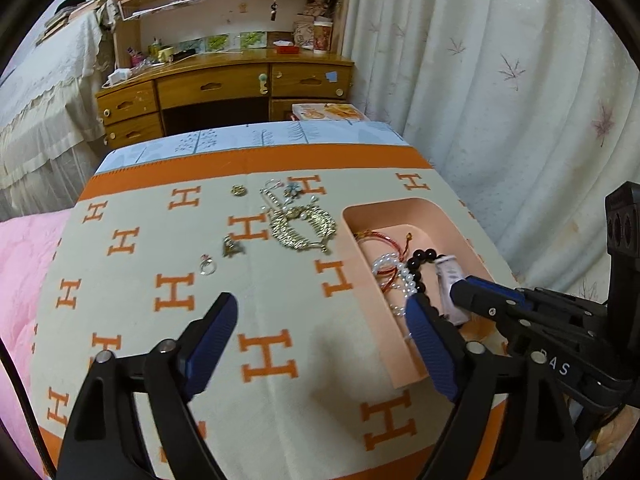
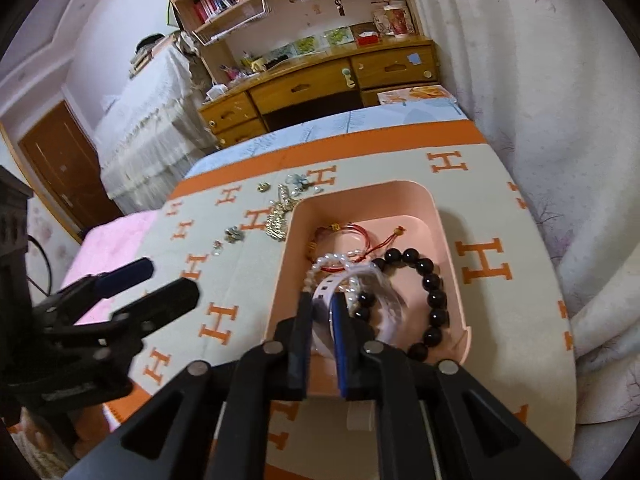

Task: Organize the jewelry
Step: 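Carry the watch and pearl bracelet into the pink tray and release both, then lift both open tools away from the pink tray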

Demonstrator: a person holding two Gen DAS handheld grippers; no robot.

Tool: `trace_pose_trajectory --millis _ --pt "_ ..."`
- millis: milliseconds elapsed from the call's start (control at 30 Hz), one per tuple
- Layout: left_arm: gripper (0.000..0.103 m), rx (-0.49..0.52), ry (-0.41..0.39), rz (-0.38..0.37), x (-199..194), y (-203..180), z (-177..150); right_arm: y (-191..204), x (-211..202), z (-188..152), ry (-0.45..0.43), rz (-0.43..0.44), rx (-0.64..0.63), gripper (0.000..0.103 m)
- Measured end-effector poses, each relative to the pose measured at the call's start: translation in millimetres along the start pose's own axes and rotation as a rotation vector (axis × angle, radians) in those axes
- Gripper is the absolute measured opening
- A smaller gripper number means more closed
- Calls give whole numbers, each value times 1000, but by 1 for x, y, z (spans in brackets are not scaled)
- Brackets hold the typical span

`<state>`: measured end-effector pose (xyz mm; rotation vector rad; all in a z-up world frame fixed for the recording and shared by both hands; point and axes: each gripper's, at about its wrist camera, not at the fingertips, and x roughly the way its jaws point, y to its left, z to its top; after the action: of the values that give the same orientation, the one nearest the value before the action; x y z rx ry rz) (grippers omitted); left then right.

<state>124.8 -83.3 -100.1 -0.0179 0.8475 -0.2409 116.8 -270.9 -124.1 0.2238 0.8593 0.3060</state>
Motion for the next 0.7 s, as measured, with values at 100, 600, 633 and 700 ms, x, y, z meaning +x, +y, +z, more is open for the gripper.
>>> trace_pose_trajectory --millis 100,600,633,700 --pt "90 -15 -3 1 -3 6 -4 5 -1 -1 -2 -1 -3 11" --pt "90 -24 -17 36 -23 24 -17 34 -7 -6 88 6 -121 11" --pt "90 -26 -13 41 -24 26 -18 36 -7 -5 95 6 -132 11" --pt "90 -27 -7 46 -26 28 -20 40 -9 -5 103 3 -157 11"
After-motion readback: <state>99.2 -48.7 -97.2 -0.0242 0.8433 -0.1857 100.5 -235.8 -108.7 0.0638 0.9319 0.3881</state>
